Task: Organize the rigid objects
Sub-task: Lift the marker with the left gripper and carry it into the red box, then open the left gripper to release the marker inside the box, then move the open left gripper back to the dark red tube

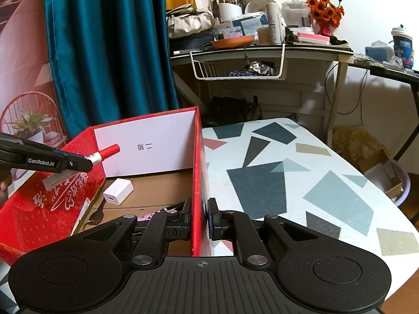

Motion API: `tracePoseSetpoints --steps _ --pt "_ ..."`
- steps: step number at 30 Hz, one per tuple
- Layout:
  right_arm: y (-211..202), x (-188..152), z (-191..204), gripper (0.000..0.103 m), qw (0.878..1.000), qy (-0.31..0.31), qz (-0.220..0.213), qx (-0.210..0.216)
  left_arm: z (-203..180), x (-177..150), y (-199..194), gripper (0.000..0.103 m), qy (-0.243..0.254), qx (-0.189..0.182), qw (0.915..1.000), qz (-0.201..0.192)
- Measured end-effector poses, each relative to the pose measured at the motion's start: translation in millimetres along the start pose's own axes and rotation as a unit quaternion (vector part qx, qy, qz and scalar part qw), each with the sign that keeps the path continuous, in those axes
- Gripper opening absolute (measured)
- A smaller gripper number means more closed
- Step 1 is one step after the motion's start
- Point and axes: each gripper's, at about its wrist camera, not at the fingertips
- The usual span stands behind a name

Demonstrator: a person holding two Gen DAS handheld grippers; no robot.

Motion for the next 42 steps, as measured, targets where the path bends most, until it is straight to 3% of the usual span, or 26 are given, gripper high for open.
tracePoseSetpoints --steps 11,19,23,27,28,30,32,38,42 --pt "0.4 -0.1 0.1 0.01 1.0 0.001 0.0 0.0 1.7 -2.3 -2.7 0.016 -0.007 -0.003 1.0 -0.005" --pt "0.3 0.0 0.1 0.01 1.0 0.001 0.0 0.0 9.6 0.4 -25.1 0.018 -0.018 -0.022 0.9987 -0.041" --pt "-0.1 0.0 -0.5 0.01 1.0 0.001 0.0 0.0 21.8 3.6 -40.7 0.035 -0.033 -0.019 0.9972 -0.065" --pt "0.0 0.3 -0.3 0.01 1.0 0.002 0.0 0.0 33.7 4.2 -49.6 0.037 -0.047 -0.008 0.9964 -0.069" --pt "0.0 -0.2 -0.2 0.01 1.0 0.002 0.0 0.001 36.3 3.2 -51.6 0.042 -0.047 -0.004 0.9964 -0.071" --pt "0.4 -1.1 -0.2 0.01 1.0 0.003 0.0 0.001 43.0 0.9 -54.2 0.059 -0.05 0.005 0.9961 -0.072" --pt "0.6 -1.5 0.3 0.01 1.0 0.003 0.0 0.001 51.8 -2.3 -54.4 0.086 -0.068 0.008 0.9953 -0.068" --pt "0.4 -1.1 -0.1 0.01 1.0 0.003 0.001 0.001 74.1 -15.5 -52.3 0.103 -0.106 0.021 0.9925 -0.056" --pt "0.6 -1.1 -0.3 0.01 1.0 0.004 0.0 0.001 85.2 -23.4 -55.1 0.103 -0.145 0.019 0.9879 -0.053"
Point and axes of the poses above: each gripper's, at about its wrist camera, not at the fingertips, and y roughly the way its jaws point, z to its left, x to its top, and after that the axes turned 11 degrees about -y, right-handed
